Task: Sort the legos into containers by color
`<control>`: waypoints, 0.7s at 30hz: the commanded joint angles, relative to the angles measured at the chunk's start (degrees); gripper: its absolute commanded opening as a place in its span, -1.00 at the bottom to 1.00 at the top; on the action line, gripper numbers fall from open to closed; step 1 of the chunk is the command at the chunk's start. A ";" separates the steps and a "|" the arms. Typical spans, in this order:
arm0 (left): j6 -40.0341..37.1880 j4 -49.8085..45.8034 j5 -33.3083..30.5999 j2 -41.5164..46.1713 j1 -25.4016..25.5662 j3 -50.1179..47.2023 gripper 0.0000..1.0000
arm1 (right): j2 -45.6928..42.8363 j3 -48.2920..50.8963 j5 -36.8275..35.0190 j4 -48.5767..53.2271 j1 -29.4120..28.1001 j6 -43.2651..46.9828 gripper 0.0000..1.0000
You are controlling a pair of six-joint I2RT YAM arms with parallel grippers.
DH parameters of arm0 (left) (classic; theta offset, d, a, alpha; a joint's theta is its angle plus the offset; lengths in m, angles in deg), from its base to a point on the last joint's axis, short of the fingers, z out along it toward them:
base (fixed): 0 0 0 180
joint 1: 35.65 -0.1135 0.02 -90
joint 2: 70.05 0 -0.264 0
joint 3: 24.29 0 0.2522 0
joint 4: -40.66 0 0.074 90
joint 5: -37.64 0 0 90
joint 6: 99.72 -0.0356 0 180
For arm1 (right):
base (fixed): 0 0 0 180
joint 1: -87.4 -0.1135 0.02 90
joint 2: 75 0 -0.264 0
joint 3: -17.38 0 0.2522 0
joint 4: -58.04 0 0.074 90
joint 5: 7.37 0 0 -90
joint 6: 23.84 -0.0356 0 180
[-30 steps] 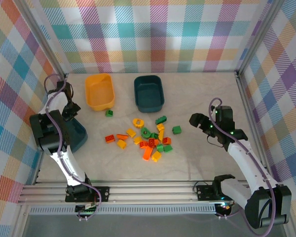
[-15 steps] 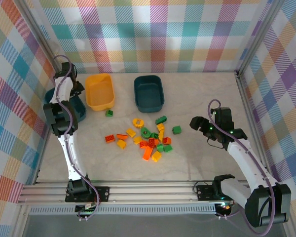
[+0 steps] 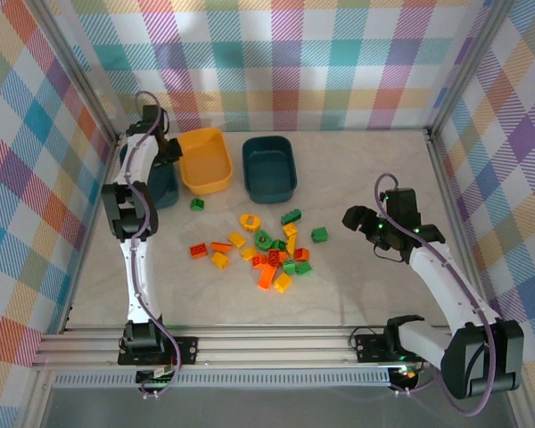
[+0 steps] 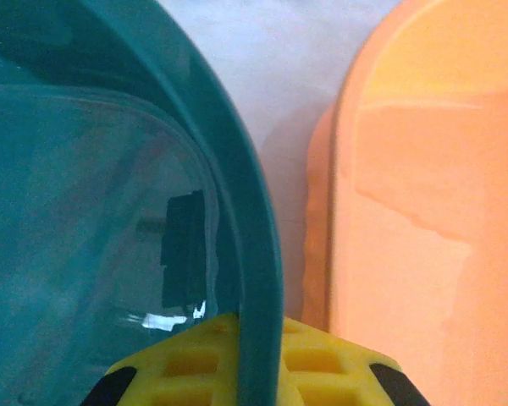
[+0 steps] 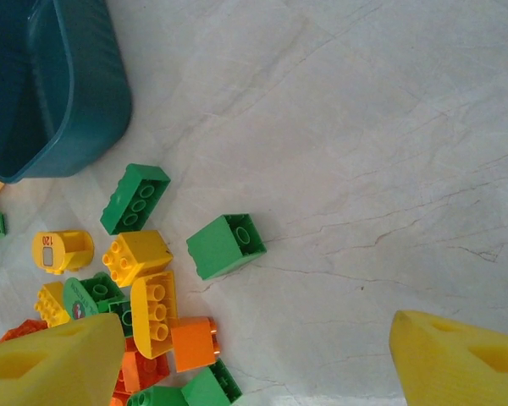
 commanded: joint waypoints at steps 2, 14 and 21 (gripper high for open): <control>-2.09 3.04 6.17 -2.22 4.47 0.67 -1.00 | 3.02 -3.49 -2.27 -2.49 -0.33 0.29 0.64; -5.56 3.98 9.24 -1.98 12.81 0.64 -1.00 | 29.61 -22.46 -0.07 -7.76 -1.11 8.26 0.75; -0.83 1.73 6.98 -0.91 13.75 1.97 -0.38 | 41.92 -34.80 -3.45 -4.31 -1.11 13.81 0.81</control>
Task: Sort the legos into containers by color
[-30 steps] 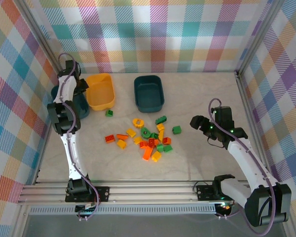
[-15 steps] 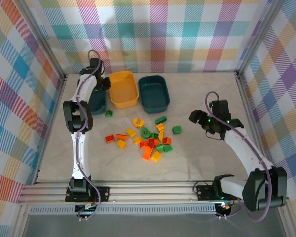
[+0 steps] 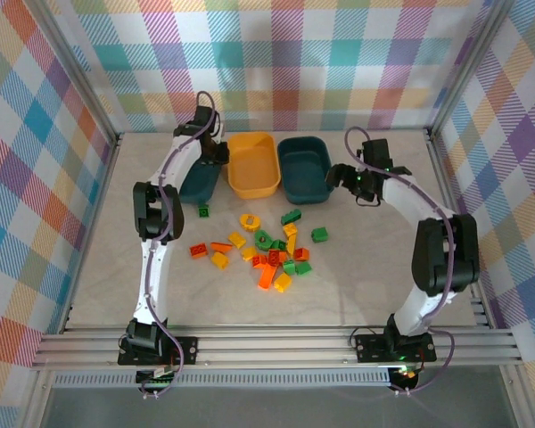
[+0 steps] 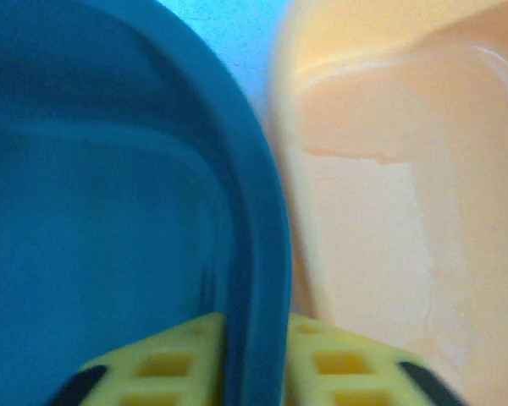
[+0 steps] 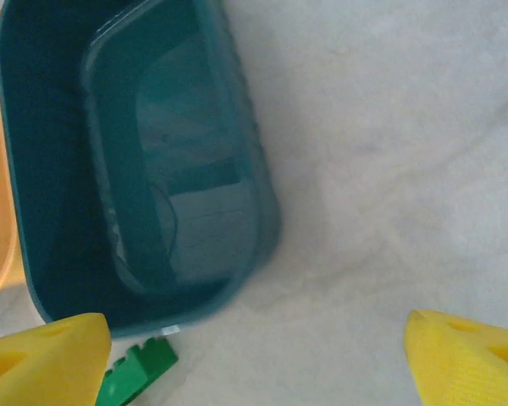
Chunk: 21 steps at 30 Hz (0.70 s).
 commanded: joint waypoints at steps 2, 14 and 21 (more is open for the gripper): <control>5.15 -1.44 2.53 -0.74 0.03 3.35 -0.14 | 7.73 -9.40 0.59 4.06 -0.35 5.35 0.81; 12.41 -2.09 5.85 9.36 -6.04 3.06 0.44 | 20.71 -21.31 -2.37 6.88 -0.58 6.86 0.63; 9.49 -11.16 -11.68 11.26 -13.10 -0.71 0.34 | 20.13 -15.61 -1.74 0.97 -0.52 4.73 0.38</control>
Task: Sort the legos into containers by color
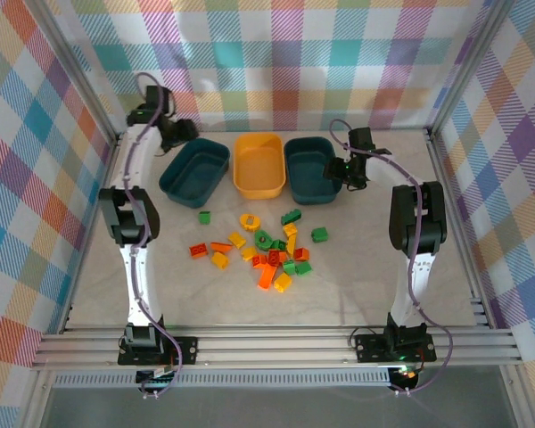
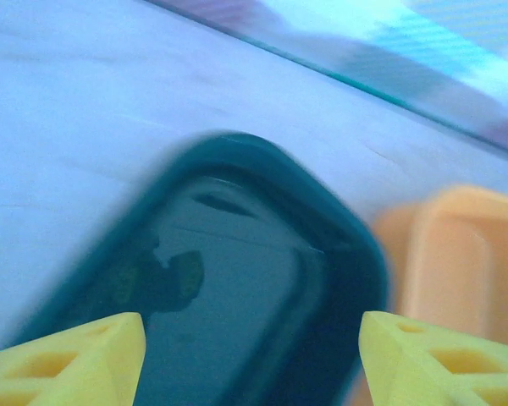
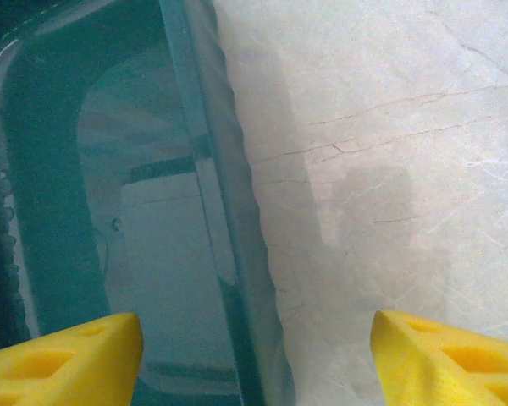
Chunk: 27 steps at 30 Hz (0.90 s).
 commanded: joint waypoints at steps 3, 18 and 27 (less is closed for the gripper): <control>-5.10 -7.16 -11.70 1.47 -2.01 -5.56 0.31 | -1.30 5.30 2.26 -5.45 -0.57 -3.07 0.18; -10.00 -0.02 -4.54 1.02 -3.54 -17.78 -0.05 | -3.31 12.39 1.74 -8.75 -0.67 -5.73 -0.40; -5.37 2.14 -0.52 3.85 -2.35 -23.10 -0.61 | -5.33 14.20 1.24 -10.40 -0.99 -8.76 -0.65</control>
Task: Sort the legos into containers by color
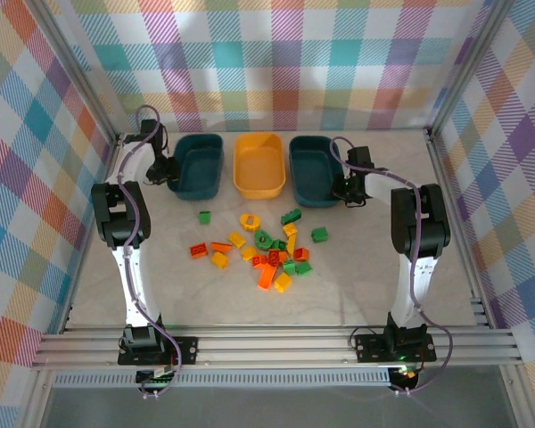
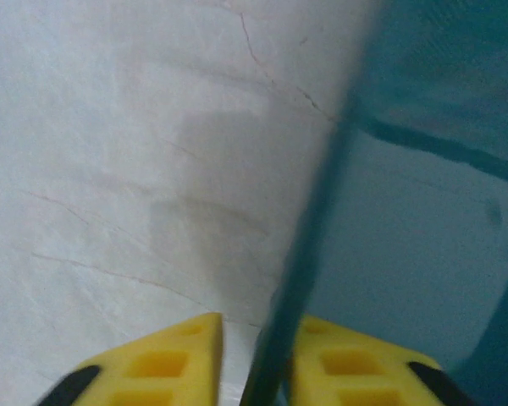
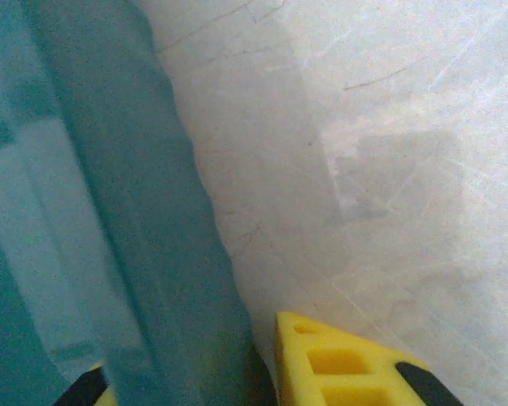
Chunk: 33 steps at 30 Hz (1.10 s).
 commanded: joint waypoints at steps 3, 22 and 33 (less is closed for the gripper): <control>3.19 0.77 2.50 3.17 1.74 -2.90 -0.63 | -2.92 -0.30 -0.44 0.78 -0.96 -2.67 -0.66; -9.00 0.61 -0.12 5.91 7.63 -5.33 -1.00 | 0.85 -12.86 -12.95 18.81 -4.01 -5.08 -0.74; -10.82 -0.72 0.84 2.31 7.55 -1.82 -0.75 | 4.58 -15.83 -14.54 21.23 -2.88 -3.65 -0.66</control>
